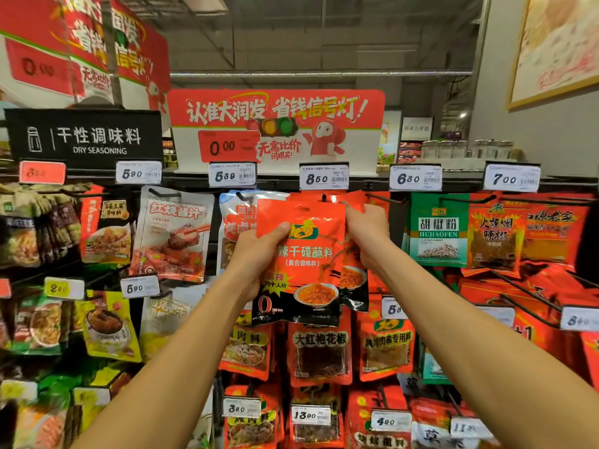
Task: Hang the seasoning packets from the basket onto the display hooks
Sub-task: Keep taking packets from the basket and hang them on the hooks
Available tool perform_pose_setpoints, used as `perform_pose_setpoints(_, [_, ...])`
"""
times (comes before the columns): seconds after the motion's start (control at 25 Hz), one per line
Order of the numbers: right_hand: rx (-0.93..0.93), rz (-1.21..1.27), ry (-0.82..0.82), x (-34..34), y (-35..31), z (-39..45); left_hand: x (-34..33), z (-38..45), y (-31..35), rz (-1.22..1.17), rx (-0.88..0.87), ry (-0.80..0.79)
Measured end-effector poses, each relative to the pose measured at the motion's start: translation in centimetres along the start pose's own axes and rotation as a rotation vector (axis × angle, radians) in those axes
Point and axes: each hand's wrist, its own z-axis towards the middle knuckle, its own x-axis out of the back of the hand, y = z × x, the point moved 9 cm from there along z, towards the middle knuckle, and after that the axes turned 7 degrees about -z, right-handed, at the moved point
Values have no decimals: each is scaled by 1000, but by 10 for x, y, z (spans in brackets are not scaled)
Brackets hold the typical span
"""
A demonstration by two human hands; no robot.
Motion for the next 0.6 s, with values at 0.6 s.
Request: perform_pose_setpoints(0.6, [75, -114, 10, 9, -13, 8, -48, 19, 4, -14, 113, 66])
